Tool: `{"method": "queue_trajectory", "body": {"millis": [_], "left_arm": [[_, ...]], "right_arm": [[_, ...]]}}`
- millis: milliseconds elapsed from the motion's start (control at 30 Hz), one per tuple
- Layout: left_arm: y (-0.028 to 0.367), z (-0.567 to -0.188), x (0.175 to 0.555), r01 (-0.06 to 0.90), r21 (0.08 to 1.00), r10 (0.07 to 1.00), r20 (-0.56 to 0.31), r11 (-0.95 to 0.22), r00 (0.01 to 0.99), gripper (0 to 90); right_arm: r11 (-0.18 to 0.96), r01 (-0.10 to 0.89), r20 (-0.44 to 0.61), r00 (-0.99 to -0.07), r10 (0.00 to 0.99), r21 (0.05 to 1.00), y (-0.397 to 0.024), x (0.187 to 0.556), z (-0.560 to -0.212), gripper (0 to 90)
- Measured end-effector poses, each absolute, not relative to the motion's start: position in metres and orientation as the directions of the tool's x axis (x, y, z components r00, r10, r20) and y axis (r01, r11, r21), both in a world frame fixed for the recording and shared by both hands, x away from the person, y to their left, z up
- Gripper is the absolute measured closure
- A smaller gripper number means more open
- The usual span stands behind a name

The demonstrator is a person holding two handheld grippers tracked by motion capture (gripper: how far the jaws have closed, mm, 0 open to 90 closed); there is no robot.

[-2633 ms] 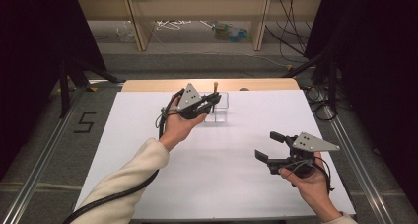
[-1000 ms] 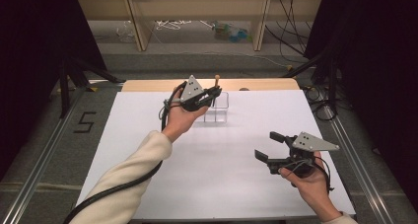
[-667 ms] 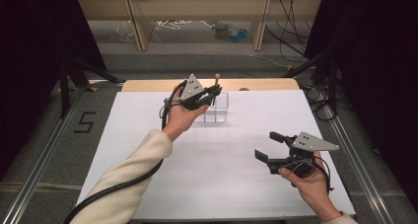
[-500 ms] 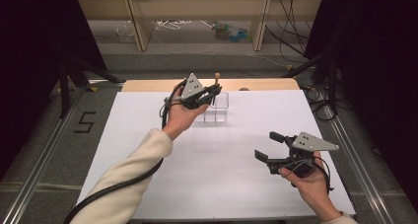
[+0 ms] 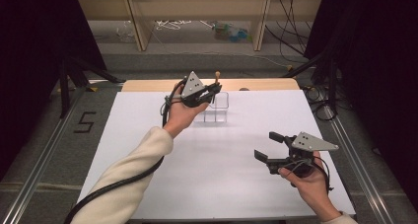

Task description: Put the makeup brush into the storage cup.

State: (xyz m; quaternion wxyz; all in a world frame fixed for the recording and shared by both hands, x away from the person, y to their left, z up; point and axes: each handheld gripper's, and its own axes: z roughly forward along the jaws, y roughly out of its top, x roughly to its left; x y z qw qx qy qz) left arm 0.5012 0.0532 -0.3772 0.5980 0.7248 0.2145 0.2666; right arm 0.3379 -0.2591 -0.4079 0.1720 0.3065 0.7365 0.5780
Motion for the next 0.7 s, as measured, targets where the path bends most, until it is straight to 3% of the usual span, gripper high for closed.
{"method": "queue_trajectory", "body": {"millis": [700], "left_arm": [[0.0516, -0.3764, 0.5074, -0.006, 0.980, 0.631, 0.132, -0.199, 0.764, 82.5]], "right_arm": [[0.146, 0.255, 0.102, -0.754, 0.649, 0.956, -0.2595, 0.3380, -0.4082, 15.9]]}}
